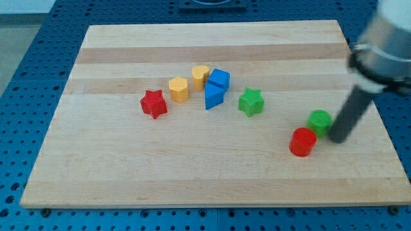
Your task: Push the green circle into the green star
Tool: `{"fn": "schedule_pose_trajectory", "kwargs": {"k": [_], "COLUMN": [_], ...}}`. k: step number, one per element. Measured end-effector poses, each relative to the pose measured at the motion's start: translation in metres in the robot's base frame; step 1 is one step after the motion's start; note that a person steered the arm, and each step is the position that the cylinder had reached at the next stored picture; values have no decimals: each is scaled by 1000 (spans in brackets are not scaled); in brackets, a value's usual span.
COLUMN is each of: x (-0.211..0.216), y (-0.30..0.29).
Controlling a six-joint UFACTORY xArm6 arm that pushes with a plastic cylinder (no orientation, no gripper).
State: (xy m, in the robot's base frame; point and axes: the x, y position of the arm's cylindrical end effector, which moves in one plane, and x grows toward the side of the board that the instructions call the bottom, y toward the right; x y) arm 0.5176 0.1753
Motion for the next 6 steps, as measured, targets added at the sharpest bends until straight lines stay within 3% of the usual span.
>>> {"fn": "schedule_pose_trajectory", "kwargs": {"k": [1,2,3,4,5,6], "x": [-48,-38,-8,-25,-67,-98], "y": [-77,-101,-90,15,-11,-99]}}
